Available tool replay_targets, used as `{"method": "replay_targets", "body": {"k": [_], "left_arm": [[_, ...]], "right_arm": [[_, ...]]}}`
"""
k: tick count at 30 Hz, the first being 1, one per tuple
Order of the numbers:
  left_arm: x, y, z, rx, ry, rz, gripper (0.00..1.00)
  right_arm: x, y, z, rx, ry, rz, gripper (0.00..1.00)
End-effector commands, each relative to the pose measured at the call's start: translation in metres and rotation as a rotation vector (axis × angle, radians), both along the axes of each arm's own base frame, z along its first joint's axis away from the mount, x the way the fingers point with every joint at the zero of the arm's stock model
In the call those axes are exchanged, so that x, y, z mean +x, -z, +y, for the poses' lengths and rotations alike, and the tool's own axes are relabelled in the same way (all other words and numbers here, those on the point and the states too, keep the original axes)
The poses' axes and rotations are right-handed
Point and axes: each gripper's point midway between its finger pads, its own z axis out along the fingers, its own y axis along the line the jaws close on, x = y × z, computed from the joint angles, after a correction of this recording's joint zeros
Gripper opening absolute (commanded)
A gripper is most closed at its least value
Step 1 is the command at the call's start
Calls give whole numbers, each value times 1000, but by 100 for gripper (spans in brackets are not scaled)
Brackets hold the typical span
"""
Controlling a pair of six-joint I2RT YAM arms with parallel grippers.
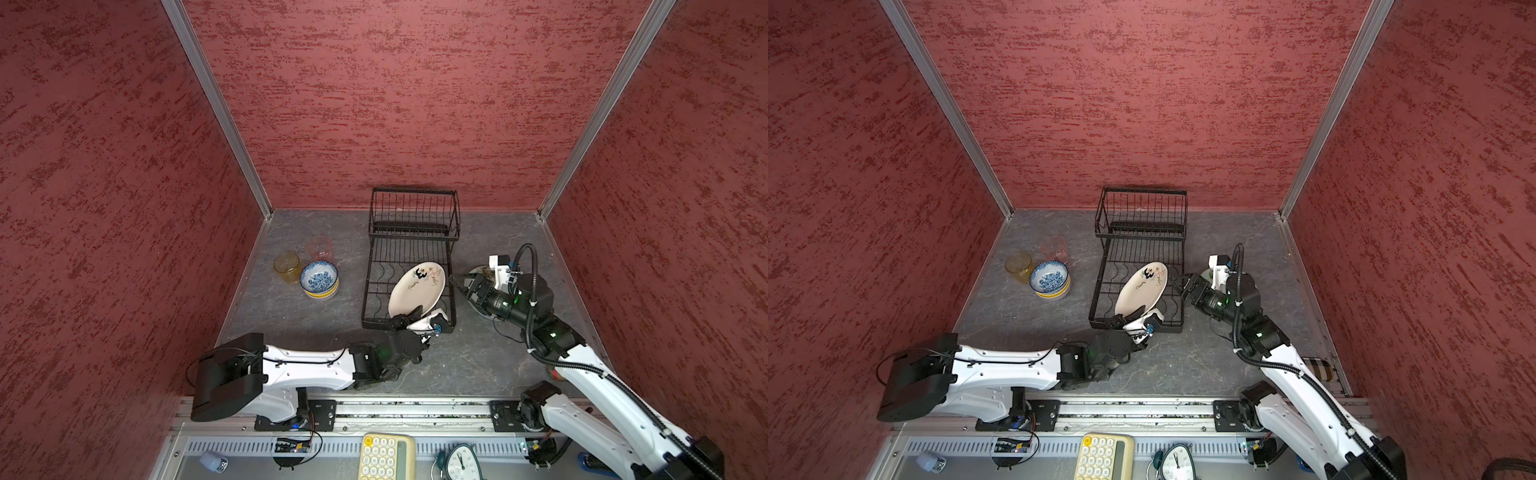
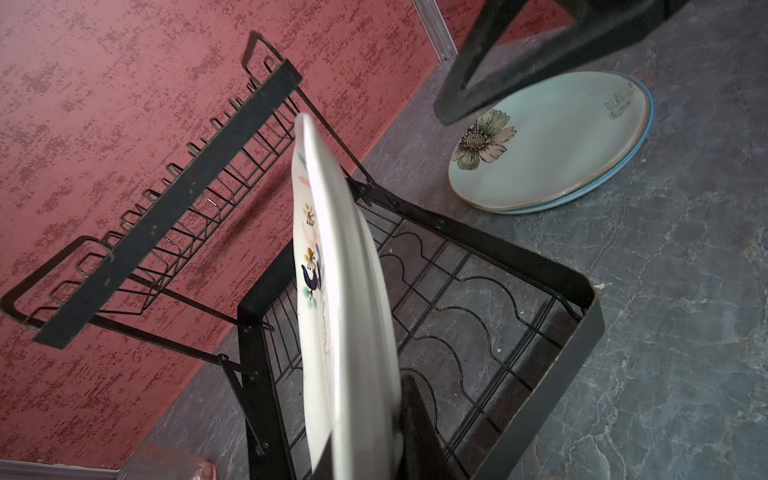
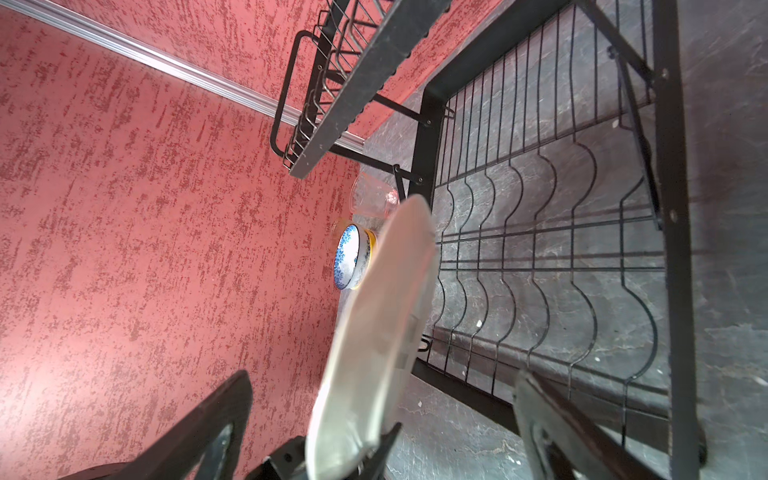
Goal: Unload the mixed dishes from the dish rack
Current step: 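Hold the white plate low while the right gripper grasps its rim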
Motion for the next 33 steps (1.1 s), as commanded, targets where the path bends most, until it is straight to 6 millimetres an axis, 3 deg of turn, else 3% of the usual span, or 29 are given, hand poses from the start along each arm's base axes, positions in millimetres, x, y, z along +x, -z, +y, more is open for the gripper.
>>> {"method": "replay_targets", "body": {"k": [1,14,18,27,33], "left_arm": [[7,-49,-20,-143,-2,-90,0],[4,-54,-50,-86,38,-197,0],[2,-51,-53,-70,44,-209,0],[2,-40,-53,-42,47,-228,0],[-3,-38,-58,-15,65,-275,0]], "right_arm": [[-4,-3,4,-15,-27,5,99],[-5,18,-3,-94,-11,60,95],[-5,18,0,-81,-19,69,85],[-6,10,2,-59,-30,56,54],[-4,13,1,-33,-23,77,52]]}}
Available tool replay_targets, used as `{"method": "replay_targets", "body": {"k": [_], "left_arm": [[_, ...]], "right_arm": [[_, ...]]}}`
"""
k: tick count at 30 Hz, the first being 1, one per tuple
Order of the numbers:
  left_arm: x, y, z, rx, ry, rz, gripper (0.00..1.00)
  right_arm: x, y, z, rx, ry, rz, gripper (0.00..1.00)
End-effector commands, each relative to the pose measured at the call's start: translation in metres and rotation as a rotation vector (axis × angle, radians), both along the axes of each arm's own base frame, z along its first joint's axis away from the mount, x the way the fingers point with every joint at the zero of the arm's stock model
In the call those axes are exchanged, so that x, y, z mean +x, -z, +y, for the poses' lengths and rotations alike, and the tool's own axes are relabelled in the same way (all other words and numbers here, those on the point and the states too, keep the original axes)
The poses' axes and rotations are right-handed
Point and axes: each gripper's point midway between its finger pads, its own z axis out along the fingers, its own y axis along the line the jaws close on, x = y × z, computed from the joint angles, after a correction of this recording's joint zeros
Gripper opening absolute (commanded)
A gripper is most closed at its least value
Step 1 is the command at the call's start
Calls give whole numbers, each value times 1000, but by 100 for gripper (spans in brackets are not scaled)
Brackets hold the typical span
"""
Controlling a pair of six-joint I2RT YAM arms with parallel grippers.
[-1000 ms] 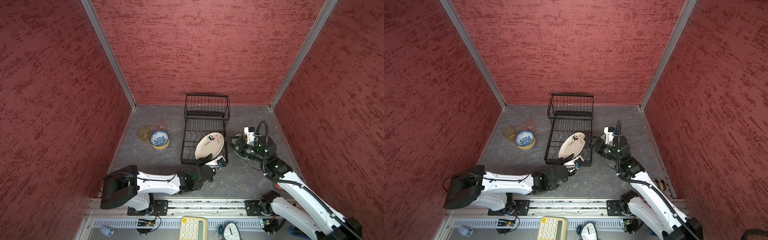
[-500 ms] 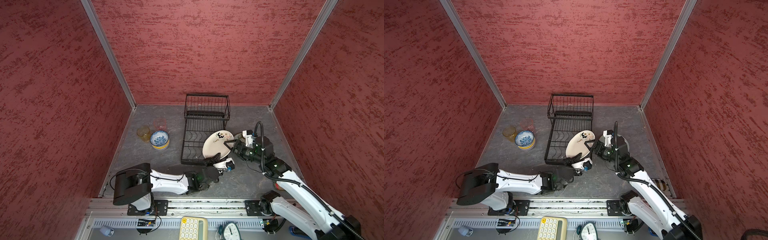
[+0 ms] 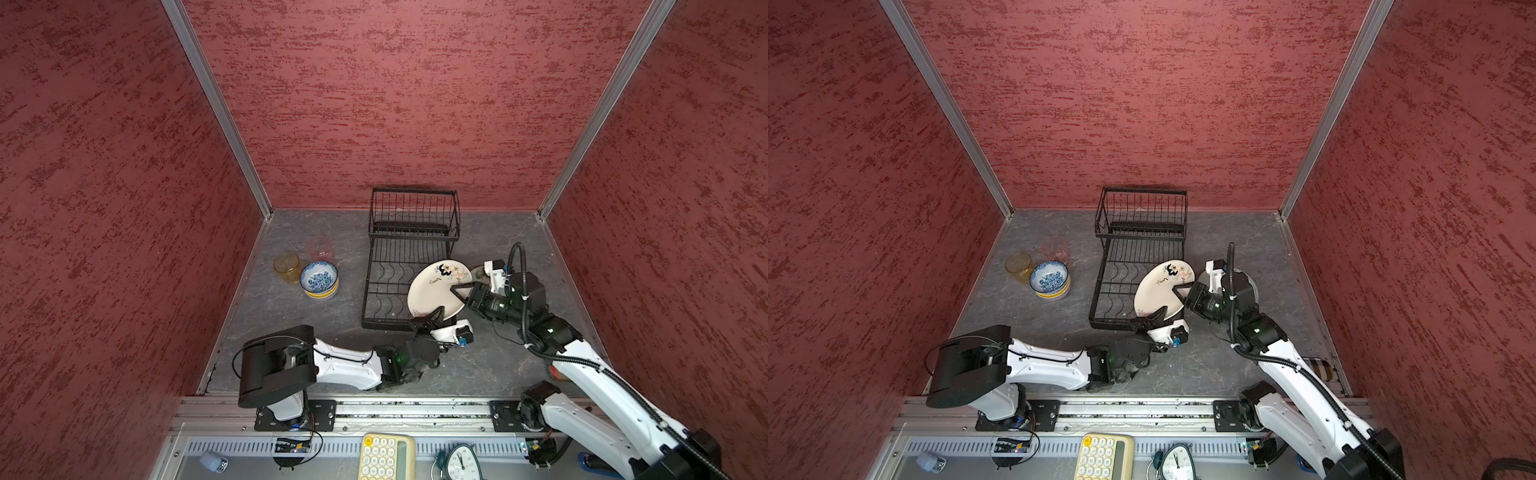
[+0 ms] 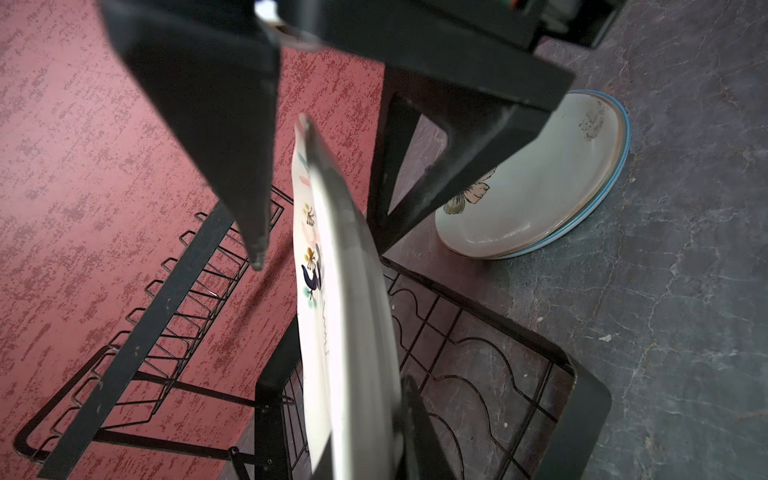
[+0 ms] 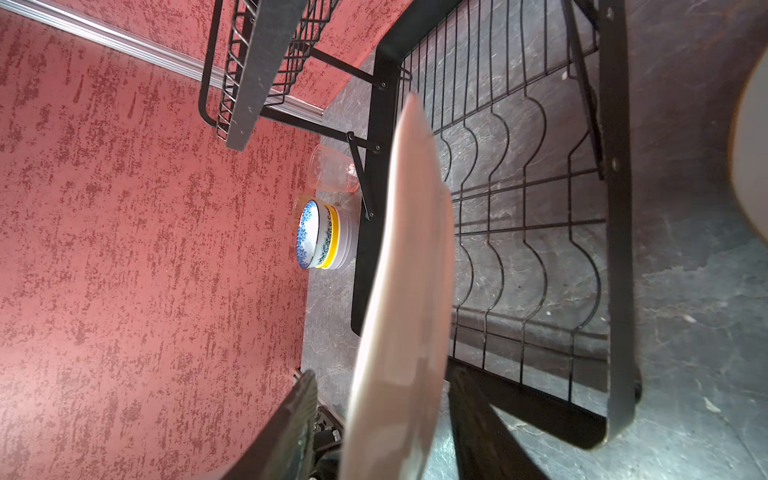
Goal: Unload the mixed dishes from the dish rack
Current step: 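Hold the white plate low while the right gripper grasps its rim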
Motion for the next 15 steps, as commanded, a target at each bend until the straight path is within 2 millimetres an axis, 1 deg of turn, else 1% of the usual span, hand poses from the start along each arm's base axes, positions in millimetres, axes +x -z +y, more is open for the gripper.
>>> {"method": "replay_targets", "body": {"k": [1,5,12,14,15], "left_arm": [[-1,-35,-4,-112,-12,-79,0],[-1,-35,-5,-106,-11,-95,0],[-2,-38,-5,-114,-7,-108,0],[-1,-39,-4,-114,-10,-112,0],[-1,-39,-4,-113,-12,-115,0]], "right_arm": [[2,-18,3,53,-7,-29,51],[4,-17,3,64,-4,-25,49],[8,-15,5,68,-11,-17,33],[9,-15,6,68,-12,-17,30],[10,-14,6,67,-10,-14,27]]}}
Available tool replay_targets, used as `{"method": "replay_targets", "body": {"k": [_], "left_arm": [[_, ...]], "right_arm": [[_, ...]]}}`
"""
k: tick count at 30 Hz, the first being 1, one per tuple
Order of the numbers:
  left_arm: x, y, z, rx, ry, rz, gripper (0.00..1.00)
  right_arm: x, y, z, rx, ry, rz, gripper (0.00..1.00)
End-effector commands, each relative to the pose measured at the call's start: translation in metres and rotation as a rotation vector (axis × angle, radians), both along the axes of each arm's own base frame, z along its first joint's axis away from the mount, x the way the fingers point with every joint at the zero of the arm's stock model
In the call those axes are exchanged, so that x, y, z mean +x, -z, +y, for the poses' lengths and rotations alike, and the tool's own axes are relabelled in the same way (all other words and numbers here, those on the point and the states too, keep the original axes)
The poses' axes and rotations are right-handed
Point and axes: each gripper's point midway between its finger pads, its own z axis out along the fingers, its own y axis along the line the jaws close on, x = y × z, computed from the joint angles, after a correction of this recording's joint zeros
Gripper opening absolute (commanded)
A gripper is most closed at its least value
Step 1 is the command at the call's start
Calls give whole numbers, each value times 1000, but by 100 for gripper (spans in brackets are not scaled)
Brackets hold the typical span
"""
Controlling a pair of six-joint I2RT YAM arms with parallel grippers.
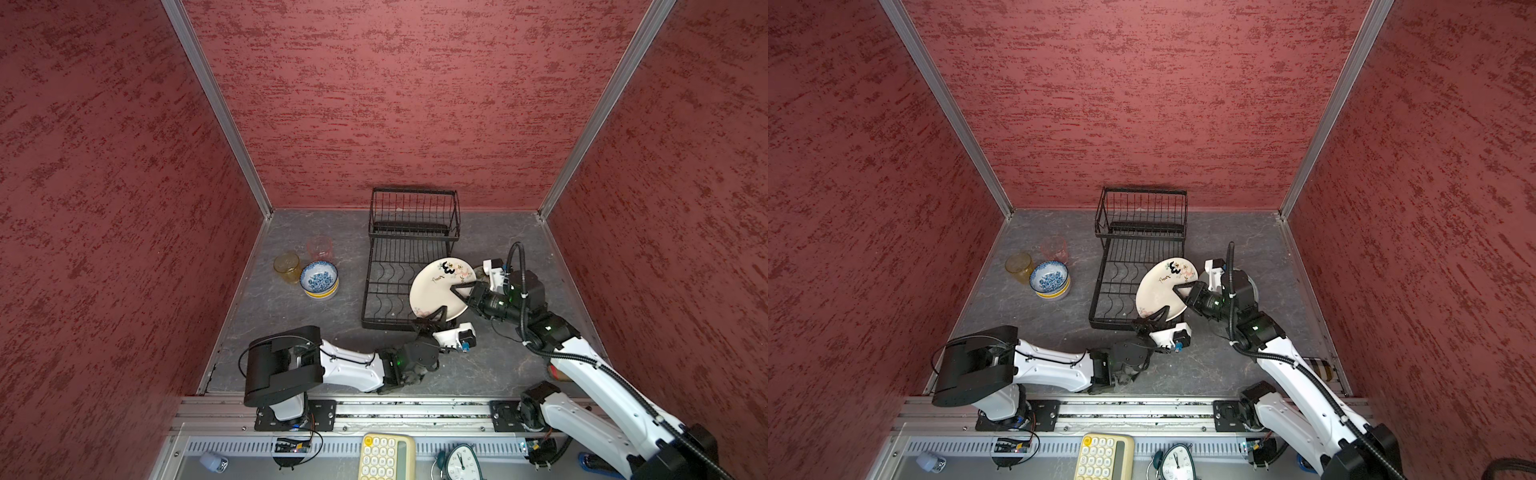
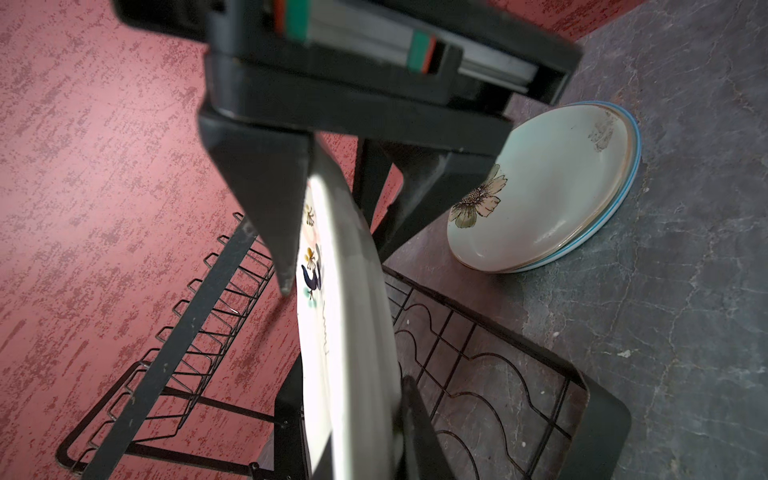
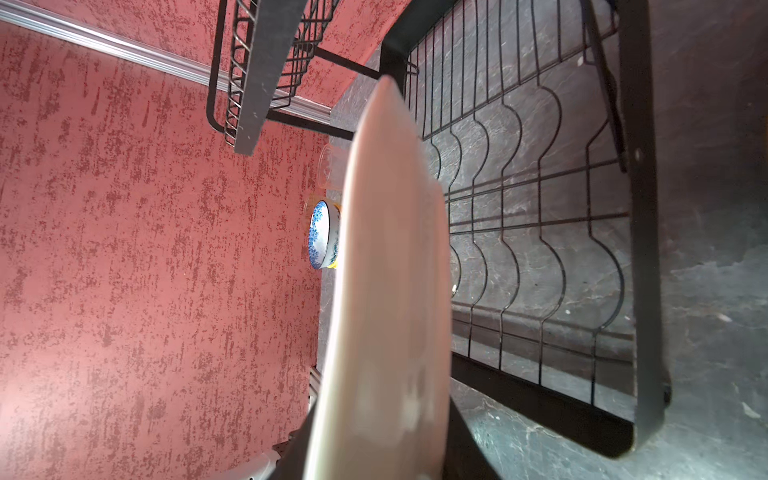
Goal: Unload the mixed dishes from the dish rack
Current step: 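Hold the white plate low while the right gripper grasps its rim, then open the left gripper while the right gripper carries the white plate away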
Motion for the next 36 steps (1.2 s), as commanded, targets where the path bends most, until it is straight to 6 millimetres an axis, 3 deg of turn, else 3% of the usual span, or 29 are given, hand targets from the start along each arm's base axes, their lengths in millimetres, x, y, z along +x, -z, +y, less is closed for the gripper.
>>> {"method": "replay_targets", "body": {"k": [1,4,11,12,14,17,21,36], "left_arm": [[-1,-29,-1,-125,-6,-44,0],[-1,-29,0,-124,-6,-51,0],[-1,-29,2,-134,-12,-57,0],[-1,-29,2,-135,-13,-58,7],[0,-29,3,-139,-21,-60,48],[0,-30,5,-151,-31,-69,66],[-1,-36,11,-181,-45,-85,100],[5,-38,25,-263,-61,-8,100]], "right_arm": [[5,-14,3,21,-11,-53,21],[8,-14,2,20,1,-49,4],[9,-15,0,57,15,-37,0],[10,-14,-1,59,21,-33,0],[11,-13,-2,64,27,-26,0],[12,-13,-4,70,38,-24,0],[14,-14,-6,74,44,-28,0],[18,-2,-26,56,110,-6,0]]}}
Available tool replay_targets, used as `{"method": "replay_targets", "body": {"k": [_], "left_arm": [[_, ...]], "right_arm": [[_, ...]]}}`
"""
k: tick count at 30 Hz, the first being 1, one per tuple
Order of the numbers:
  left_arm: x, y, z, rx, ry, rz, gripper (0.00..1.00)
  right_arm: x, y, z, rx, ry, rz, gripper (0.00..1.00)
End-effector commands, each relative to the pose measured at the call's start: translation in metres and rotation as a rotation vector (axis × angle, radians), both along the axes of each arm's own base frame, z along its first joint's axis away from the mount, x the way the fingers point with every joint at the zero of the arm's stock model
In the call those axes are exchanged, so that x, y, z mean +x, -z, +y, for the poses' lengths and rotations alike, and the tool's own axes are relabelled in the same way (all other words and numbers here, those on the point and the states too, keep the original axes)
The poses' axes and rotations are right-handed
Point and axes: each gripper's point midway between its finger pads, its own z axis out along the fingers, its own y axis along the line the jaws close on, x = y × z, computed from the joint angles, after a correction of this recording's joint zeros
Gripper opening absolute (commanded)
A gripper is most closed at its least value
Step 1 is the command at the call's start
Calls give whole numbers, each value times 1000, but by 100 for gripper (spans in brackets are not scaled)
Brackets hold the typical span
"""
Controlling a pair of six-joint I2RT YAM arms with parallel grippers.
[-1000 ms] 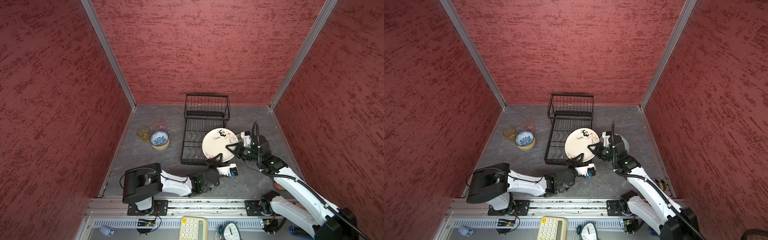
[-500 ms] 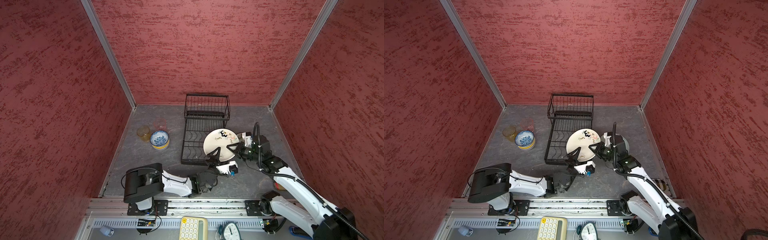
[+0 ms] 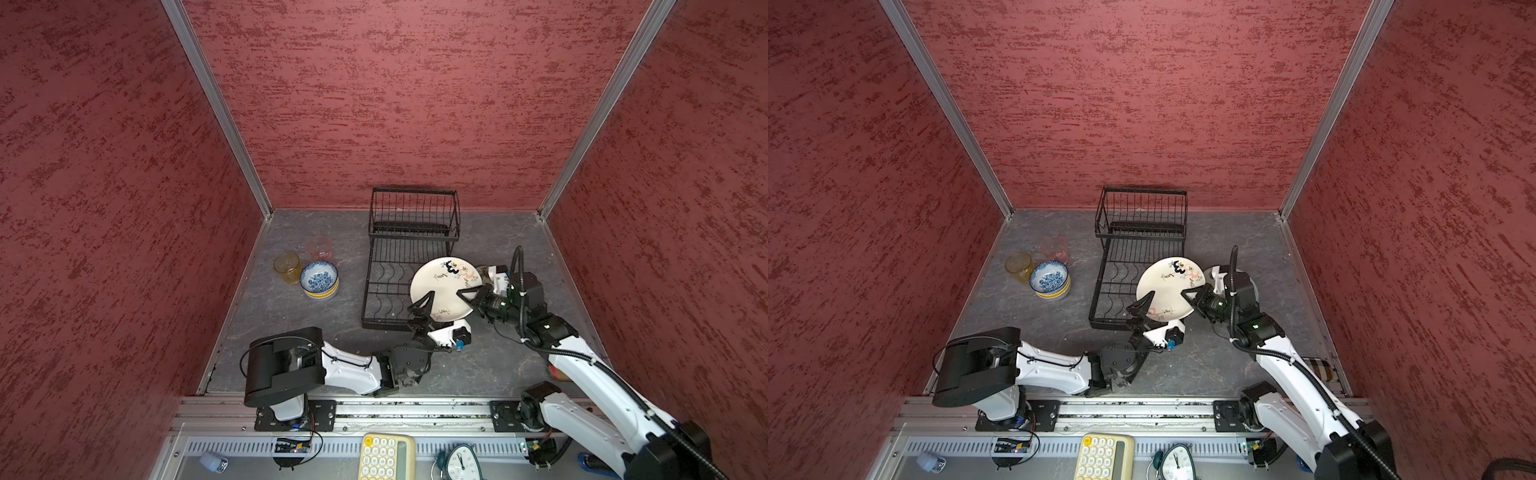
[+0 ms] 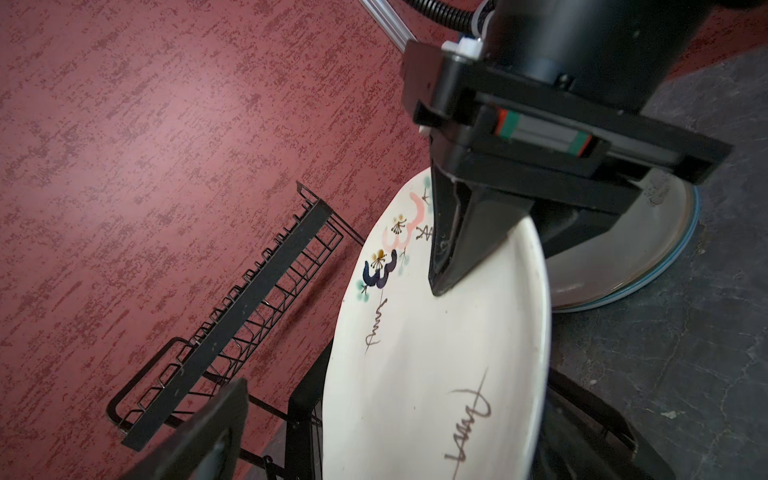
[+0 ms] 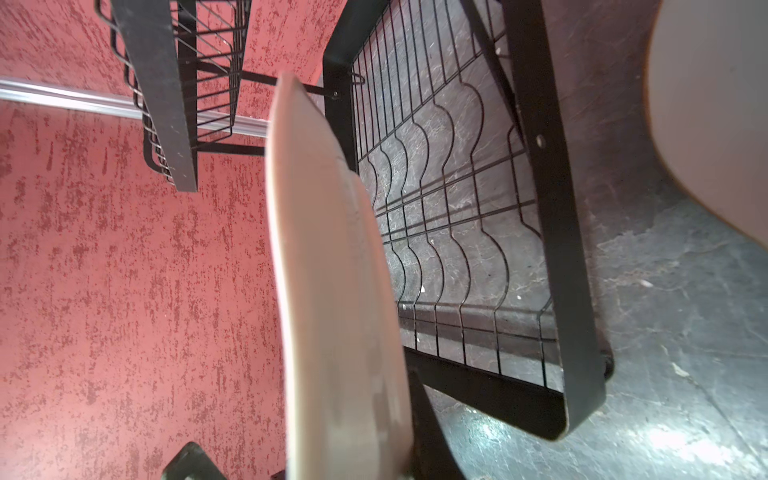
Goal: Unload the mixed dishes from the dish rack
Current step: 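Open the left gripper while the right gripper carries the white plate away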
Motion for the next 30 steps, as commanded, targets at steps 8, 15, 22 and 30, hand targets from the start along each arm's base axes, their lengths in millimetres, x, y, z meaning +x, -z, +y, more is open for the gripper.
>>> {"method": "replay_targets", "body": {"k": [8,15,22,30], "left_arm": [[15,-24,37,-180,-45,88,100],[25,-31,60,-279,-57,180,99],[30,-39,81,-343,-84,198,99],[30,-37,81,-337,-84,209,99]], "right_arm": [[14,-21,-22,28,63,-103,0],[23,-9,-48,1,151,-82,0],[26,-5,-71,-1,211,-73,0],[23,3,-111,-35,335,-43,0]]}}
